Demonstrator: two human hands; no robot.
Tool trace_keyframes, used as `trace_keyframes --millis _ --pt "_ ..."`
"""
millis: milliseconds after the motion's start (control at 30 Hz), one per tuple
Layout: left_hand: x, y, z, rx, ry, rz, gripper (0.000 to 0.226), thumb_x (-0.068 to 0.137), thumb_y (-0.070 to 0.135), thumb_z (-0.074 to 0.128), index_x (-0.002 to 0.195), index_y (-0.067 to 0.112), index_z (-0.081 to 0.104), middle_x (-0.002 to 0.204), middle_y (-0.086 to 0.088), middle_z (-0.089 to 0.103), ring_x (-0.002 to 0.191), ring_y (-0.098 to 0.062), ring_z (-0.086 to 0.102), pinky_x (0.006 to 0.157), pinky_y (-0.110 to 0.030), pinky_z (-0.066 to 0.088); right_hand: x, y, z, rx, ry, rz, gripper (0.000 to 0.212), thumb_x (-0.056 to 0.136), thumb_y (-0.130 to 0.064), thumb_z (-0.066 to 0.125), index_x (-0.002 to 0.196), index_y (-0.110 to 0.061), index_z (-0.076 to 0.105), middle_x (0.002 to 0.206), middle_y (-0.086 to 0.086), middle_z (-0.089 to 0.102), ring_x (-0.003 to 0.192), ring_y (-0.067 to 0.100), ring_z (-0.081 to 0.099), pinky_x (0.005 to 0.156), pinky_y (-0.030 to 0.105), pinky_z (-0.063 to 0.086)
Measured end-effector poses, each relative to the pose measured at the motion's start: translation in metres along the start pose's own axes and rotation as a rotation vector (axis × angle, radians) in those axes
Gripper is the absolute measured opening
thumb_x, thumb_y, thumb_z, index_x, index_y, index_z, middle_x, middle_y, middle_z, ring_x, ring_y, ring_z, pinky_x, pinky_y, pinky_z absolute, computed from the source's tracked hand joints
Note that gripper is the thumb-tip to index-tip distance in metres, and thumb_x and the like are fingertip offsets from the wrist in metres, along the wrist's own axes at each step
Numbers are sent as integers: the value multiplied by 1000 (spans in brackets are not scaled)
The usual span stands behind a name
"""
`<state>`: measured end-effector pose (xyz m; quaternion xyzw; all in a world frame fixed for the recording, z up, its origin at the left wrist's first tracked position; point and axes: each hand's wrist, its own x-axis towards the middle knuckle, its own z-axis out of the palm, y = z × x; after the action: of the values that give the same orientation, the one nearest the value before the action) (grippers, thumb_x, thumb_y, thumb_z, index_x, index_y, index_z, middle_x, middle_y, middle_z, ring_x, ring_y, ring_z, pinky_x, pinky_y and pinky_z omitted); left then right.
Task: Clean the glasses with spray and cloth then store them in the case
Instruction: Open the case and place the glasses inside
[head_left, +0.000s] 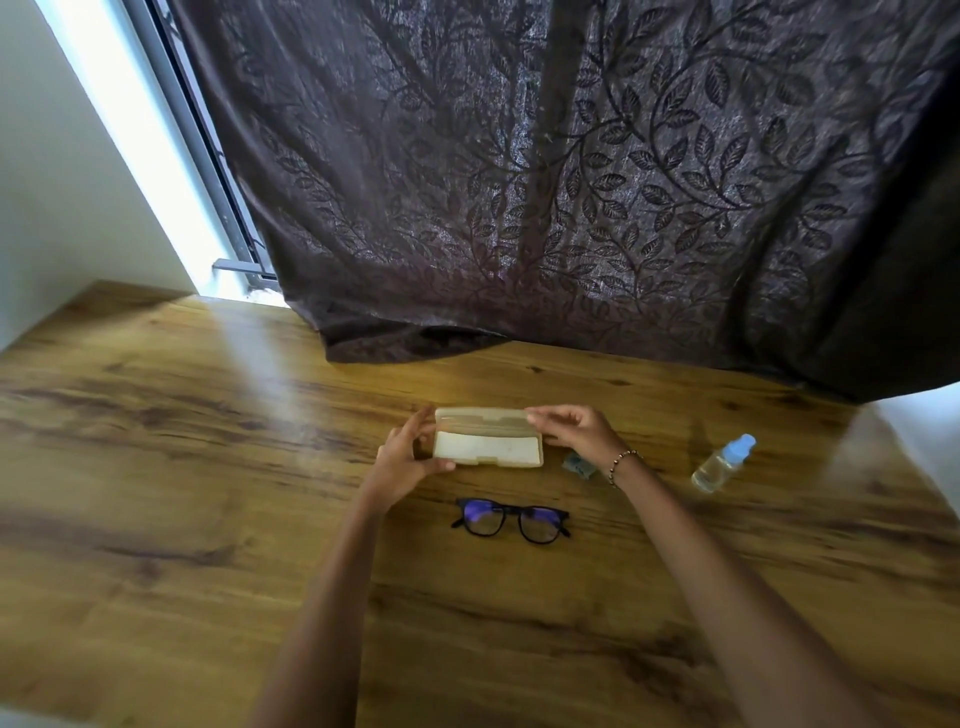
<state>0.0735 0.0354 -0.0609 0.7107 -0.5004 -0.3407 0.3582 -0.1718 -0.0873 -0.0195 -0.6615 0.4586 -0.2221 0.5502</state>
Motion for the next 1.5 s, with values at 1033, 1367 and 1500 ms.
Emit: trace_keyframes --millis 1033,1367,1500 --pt "-2 0 7 83 44 -38 87 76 42 73 145 42 21 143 -4 42 139 -33 22 112 -56 18 -84 9 -17 -259 -112 114 17 79 -18 75 96 -22 71 95 -7 71 87 4 66 66 12 51" --pt "-5 4 6 77 56 -10 85 76 40 74 144 39 23 139 0 46 136 -30 29 112 -56 21 -98 37 -9 -183 -60 45 27 79 -1 72 91 -25 71 91 -3 72 78 1 69 67 14 53" --pt "-4 3 6 82 51 -12 86 75 41 74 143 40 23 139 0 46 133 -27 33 111 -52 24 -97 41 -6 -158 -45 35 27 80 0 70 87 -27 72 92 -1 72 80 8 70 68 21 57"
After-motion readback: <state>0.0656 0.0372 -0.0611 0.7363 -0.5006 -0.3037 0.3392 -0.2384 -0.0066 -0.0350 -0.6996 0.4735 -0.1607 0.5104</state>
